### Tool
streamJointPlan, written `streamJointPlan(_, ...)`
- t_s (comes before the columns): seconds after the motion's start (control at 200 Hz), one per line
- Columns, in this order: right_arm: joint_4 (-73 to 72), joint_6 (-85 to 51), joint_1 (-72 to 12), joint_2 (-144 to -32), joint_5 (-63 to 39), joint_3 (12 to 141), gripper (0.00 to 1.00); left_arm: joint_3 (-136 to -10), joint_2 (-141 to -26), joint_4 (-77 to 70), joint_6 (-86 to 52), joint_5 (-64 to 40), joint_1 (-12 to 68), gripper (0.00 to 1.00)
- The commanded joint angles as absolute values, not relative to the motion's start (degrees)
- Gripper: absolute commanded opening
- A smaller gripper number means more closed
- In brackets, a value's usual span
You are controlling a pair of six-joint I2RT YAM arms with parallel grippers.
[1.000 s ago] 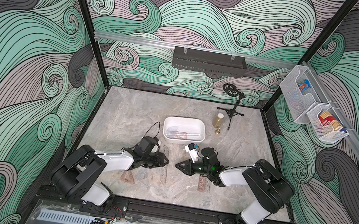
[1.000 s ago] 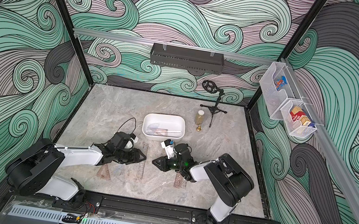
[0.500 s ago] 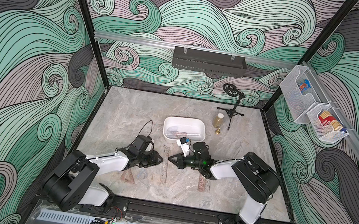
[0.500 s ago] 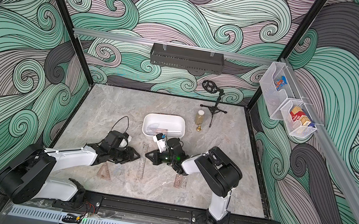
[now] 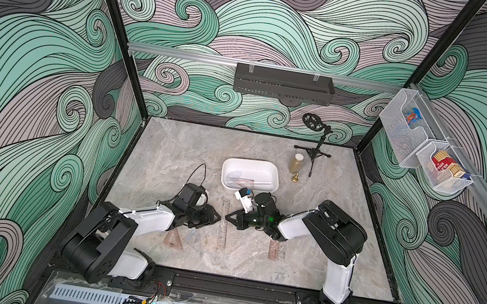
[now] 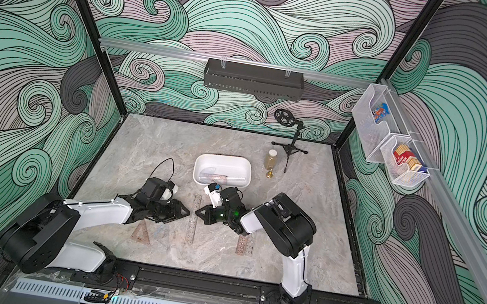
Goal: Put the scattered rulers into the storage box
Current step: Pick up the ruler from the center of the board.
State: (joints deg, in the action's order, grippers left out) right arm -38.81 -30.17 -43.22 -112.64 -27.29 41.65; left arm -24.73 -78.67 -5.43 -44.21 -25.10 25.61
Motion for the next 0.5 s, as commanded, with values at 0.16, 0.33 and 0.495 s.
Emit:
streamJointPlan(0.16,-38.8,-29.2,-43.6,-113.8,-26.8,40.9,0.03,-23.5,-81.1,-8.0,-43.8,-27.1,25.4,0.45)
streamJointPlan(0.33,-39.3,-29.1,-43.5,-114.2,-26.6,40.0,0.03,-22.7,-83.3,-9.9,-44.4,-27.8,25.4,0.45)
streamJointPlan(0.495,-39.5,-28.9,-43.5,-114.9,-26.5,39.6,0.03,-22.0,-84.6,-12.0,-45.1,-28.6,25.8,0.45)
